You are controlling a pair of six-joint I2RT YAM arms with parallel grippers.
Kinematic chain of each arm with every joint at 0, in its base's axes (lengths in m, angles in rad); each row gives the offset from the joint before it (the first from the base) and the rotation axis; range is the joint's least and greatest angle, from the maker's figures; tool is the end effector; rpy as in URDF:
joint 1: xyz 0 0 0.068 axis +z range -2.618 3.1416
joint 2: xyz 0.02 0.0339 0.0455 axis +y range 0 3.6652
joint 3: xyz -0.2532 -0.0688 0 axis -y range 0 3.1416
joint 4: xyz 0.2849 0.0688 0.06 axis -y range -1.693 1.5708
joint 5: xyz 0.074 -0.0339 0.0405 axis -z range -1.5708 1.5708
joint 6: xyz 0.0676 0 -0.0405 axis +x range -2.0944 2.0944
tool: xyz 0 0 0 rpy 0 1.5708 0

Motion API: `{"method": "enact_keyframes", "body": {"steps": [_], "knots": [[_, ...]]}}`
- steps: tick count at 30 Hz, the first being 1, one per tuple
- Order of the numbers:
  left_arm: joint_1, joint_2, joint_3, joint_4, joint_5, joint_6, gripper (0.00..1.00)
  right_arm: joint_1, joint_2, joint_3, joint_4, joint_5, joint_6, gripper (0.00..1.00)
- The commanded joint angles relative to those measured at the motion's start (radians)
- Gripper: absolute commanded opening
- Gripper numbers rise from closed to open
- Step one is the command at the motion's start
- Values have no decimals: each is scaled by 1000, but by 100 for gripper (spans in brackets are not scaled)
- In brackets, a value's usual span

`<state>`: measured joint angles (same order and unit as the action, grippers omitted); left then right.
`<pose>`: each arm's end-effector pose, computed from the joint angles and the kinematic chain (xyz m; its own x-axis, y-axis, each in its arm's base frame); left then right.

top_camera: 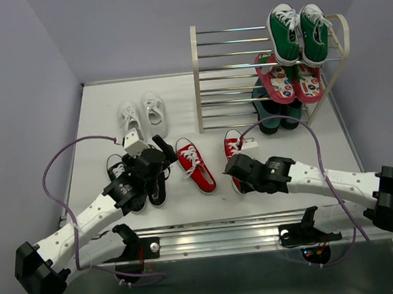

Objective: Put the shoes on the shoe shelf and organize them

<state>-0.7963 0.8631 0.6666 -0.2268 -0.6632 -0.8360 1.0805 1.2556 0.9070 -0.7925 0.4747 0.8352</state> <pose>0.2134 -0.1586 0.2568 -0.3193 -0.5097 -0.7989 -0.0987 0.8563 -0.5069 0.1618 0.2374 0.1914 -0.8025 -0.1031 -0.5876 -0.1490 0.9884 0.0300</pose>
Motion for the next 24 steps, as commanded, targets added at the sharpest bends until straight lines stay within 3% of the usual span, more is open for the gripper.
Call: {"method": "enact_keyframes", "body": {"steps": [1,15,24], "knots": [[6,10,-15,26,-32,8,99,4,-94,-3,33,139,-1,1],[6,31,-5,46,-9,12,99,-5,-29,72,67,327,-125,1],[6,39,-9,58,4,20,99,-152,-13,66,280,254,-286,1]]}}
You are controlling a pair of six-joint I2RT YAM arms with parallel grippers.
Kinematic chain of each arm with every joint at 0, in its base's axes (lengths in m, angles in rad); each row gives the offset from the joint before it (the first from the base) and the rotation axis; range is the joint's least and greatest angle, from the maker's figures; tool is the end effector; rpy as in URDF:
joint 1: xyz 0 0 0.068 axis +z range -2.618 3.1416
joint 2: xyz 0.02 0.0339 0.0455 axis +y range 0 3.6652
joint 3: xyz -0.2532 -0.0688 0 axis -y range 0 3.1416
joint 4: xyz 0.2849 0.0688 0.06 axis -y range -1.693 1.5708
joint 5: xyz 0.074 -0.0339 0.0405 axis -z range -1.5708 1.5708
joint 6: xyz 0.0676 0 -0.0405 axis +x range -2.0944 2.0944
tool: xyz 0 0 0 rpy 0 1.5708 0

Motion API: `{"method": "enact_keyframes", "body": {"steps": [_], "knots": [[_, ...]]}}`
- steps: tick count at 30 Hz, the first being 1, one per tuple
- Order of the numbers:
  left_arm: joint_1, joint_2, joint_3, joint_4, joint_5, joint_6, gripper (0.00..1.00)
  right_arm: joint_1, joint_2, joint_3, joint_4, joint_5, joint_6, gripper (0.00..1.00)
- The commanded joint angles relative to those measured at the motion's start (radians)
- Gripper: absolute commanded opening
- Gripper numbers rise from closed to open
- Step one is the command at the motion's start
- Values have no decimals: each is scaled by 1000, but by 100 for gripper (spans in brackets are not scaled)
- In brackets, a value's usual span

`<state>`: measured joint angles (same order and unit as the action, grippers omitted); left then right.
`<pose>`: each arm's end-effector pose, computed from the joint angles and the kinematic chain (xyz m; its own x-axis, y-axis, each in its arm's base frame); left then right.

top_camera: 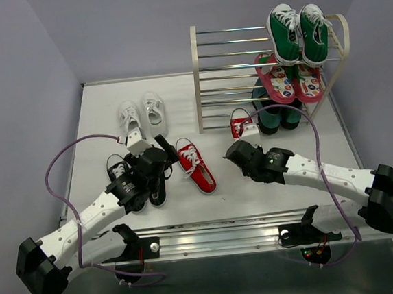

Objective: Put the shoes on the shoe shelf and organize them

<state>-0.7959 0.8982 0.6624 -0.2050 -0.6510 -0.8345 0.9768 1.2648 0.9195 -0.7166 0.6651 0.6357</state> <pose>0.2174 -0.1634 0.2488 -0.3375 -0.4978 -0.7989 -0.0970 0.8626 -0.4965 0.1992 0.2204 0.2039 -0.6805 -0.1729 -0.7120 -0.0991 0.9845 -0.1444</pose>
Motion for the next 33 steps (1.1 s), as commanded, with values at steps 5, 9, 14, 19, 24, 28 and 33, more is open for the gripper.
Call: {"method": "enact_keyframes", "body": {"steps": [5,9,14,19,24,28,33], "knots": [[6,7,-1,36,-2,20,99,-131,30,64,328,-21,-198,1],[6,-1,-7,35,1,11,99,-182,74,94,374,-55,-254,1],[7,-12,-18,38,10,5,99,-262,126,119,466,-114,-304,1],[7,-25,-24,39,16,5,99,-306,191,163,513,-142,-353,1],[7,-45,-29,42,20,2,99,-358,254,208,543,-151,-378,1],[7,-62,-35,44,21,0,99,-383,307,246,565,-148,-392,1],[7,-70,-38,36,14,-8,99,-414,361,286,582,-148,-409,1]]}}
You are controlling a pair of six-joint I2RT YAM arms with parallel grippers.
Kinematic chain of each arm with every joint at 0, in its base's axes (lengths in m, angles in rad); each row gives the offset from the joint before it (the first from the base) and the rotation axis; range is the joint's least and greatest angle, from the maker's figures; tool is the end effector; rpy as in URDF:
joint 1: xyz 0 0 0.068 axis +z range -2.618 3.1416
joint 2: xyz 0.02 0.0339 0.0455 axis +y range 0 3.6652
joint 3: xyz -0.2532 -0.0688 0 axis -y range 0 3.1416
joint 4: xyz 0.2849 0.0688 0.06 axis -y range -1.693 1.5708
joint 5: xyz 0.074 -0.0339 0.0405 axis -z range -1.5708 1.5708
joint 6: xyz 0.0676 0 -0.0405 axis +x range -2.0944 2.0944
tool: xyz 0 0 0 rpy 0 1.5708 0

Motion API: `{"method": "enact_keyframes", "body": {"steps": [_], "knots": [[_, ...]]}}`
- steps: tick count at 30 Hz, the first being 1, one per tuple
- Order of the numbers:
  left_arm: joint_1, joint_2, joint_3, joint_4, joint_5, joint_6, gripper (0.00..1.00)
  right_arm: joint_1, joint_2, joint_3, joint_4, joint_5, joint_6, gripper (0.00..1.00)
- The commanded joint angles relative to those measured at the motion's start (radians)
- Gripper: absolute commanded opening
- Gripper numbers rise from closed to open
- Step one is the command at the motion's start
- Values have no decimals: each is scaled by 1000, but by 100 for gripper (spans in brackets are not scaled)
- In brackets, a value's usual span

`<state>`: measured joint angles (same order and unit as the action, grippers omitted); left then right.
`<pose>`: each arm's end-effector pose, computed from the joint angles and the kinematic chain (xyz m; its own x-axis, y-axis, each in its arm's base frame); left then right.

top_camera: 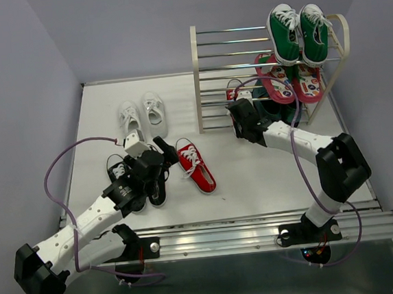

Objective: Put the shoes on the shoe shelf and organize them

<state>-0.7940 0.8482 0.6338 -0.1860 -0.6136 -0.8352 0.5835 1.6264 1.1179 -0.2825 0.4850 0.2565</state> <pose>0.2119 -0.1601 0.2510 -0.3401 -0.5188 -0.7844 -0.0608 0.8444 -0.5322 0.3564 0.1975 0.1849 -0.6282 -0.1458 -0.7642 -0.0563 0.9882 -0.1423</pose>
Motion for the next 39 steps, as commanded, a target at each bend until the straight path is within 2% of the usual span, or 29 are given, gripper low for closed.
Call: {"method": "enact_keyframes", "body": {"steps": [1,19,22,24,26,27,28,36,37,39], "knots": [[6,-18,-8,14,-25,-8,99,-20,6,92,147,32,-31,1],[6,-23,-8,-10,-34,-21,99,-70,59,102,172,66,-25,1],[6,-23,-6,-15,-31,-24,99,-70,64,100,171,79,-17,3],[6,-24,-6,-18,-34,-25,99,-70,66,97,172,84,-10,9],[6,-24,-6,-21,-34,-27,99,-70,67,95,172,86,6,22],[6,-26,-8,-23,-34,-28,99,-70,70,95,171,93,13,33],[6,-26,-9,-21,-37,-30,99,-70,75,94,171,98,21,37],[6,-37,-13,-33,-32,-41,99,-70,55,79,166,90,55,54],[6,-40,-13,-32,-31,-42,99,-70,49,77,160,83,55,60],[6,-46,-13,-35,-26,-42,99,-70,26,71,148,61,64,67]]}}
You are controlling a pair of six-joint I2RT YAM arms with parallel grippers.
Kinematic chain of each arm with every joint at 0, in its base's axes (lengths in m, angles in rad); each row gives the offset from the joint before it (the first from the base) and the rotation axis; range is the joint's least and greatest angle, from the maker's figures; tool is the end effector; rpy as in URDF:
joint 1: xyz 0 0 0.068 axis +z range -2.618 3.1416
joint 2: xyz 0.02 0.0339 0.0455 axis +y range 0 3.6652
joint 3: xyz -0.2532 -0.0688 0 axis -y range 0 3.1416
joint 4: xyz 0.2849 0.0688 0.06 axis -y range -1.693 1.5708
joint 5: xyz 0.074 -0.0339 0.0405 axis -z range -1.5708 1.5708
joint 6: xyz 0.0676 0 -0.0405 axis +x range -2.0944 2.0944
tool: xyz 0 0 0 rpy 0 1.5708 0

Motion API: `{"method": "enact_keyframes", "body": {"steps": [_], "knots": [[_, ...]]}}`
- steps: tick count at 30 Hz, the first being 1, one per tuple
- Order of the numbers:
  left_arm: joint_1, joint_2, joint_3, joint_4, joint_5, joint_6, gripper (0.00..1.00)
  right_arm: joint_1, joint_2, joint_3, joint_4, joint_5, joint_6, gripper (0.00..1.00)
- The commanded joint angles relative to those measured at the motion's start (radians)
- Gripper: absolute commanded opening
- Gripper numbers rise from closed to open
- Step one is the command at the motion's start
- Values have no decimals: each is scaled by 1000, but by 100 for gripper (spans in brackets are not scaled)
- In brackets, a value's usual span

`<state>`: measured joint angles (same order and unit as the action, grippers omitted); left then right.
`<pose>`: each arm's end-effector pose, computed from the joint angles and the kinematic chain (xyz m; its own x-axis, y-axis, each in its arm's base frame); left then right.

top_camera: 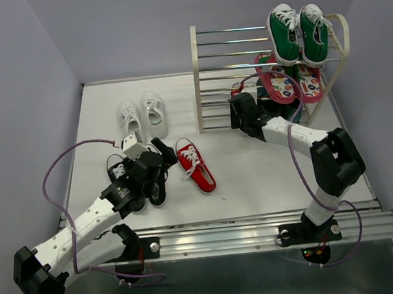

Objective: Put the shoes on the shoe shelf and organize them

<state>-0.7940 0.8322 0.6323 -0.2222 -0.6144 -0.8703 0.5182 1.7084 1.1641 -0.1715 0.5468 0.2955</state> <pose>0.2090 -0.1571 0.2500 -0.3488 -0.5363 -0.7686 -0.0815 0.8343 -0.5452 0.3900 0.1819 0.1817 -0.5693 -0.0383 -0.8212 0.0873 0.9905 -0.1067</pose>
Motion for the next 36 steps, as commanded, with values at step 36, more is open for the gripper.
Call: {"method": "enact_keyframes", "body": {"steps": [36], "knots": [[6,-54,-34,-106,39,-78,99,589,-168,-158,-139,-243,80,100]]}}
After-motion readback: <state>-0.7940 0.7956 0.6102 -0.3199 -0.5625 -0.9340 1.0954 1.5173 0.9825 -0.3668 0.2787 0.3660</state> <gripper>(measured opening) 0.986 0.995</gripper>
